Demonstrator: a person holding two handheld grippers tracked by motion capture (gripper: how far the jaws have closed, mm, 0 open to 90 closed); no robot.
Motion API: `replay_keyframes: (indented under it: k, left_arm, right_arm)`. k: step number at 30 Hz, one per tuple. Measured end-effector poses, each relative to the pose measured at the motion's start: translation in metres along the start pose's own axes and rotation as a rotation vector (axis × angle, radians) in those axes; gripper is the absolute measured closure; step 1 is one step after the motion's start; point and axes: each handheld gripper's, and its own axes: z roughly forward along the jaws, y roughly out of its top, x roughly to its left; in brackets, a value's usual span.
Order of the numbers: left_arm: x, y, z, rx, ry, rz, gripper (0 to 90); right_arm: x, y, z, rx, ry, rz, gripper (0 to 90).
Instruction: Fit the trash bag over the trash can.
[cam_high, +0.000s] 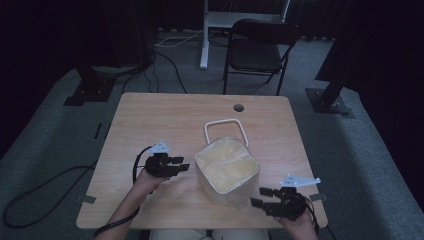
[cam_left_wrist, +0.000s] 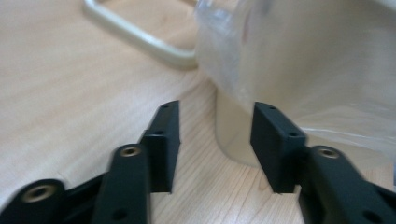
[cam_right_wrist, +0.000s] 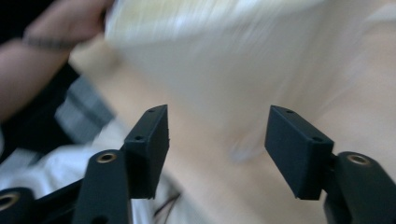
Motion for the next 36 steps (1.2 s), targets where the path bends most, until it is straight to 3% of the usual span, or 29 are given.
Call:
replay_keyframes:
  k: [2, 4, 6, 9, 13, 14, 17, 20, 26, 28, 31, 32, 36]
  left_arm:
    - [-0.005, -0.004, -0.008, -0.061, 0.002, 0.036, 50.3]
    - [-0.007, -0.009, -0.014, -0.089, 0.002, 0.042, 47.7]
    - [-0.009, -0.013, -0.019, -0.097, -0.003, 0.047, 41.7]
    - [-0.011, -0.024, -0.025, -0.11, 0.009, 0.066, 38.5]
    - [-0.008, -0.039, -0.034, -0.148, 0.001, 0.037, 30.9]
    - [-0.006, -0.043, -0.037, -0.159, -0.009, 0.026, 30.9]
    - [0.0, -0.051, -0.043, -0.188, -0.014, 0.005, 20.5]
    - [0.004, -0.056, -0.045, -0.211, 0.022, -0.02, 20.5]
    - [0.006, -0.06, -0.048, -0.23, 0.057, -0.04, 20.5]
    - [0.007, -0.06, -0.047, -0.226, 0.053, -0.038, 20.5]
    - [0.006, -0.059, -0.047, -0.226, 0.063, -0.03, 20.5]
    - [0.006, -0.058, -0.048, -0.228, 0.065, -0.029, 20.5]
    - [0.007, -0.058, -0.048, -0.237, 0.067, -0.038, 20.5]
  right_arm:
    - [-0.005, 0.017, -0.009, -0.064, -0.029, 0.003, 34.9]
    - [-0.008, 0.035, -0.013, -0.105, -0.032, -0.002, 28.5]
    - [-0.009, 0.061, -0.012, -0.128, -0.015, -0.05, 26.5]
    - [-0.006, 0.091, -0.003, -0.144, 0.005, -0.105, 20.8]
    - [0.001, 0.129, 0.023, -0.115, 0.072, -0.135, 18.4]
    - [0.003, 0.134, 0.028, -0.094, 0.078, -0.136, 18.4]
    - [0.009, 0.149, 0.053, 0.021, 0.031, -0.185, 18.8]
    - [0.015, 0.157, 0.078, 0.141, 0.023, -0.21, 18.7]
    - [0.021, 0.165, 0.116, 0.272, -0.006, -0.231, 18.8]
    - [0.021, 0.165, 0.129, 0.337, -0.01, -0.239, 19.1]
    - [0.02, 0.162, 0.148, 0.43, -0.065, -0.265, 21.7]
    - [0.02, 0.159, 0.159, 0.483, -0.087, -0.282, 21.5]
    - [0.018, 0.153, 0.178, 0.598, -0.116, -0.307, 20.5]
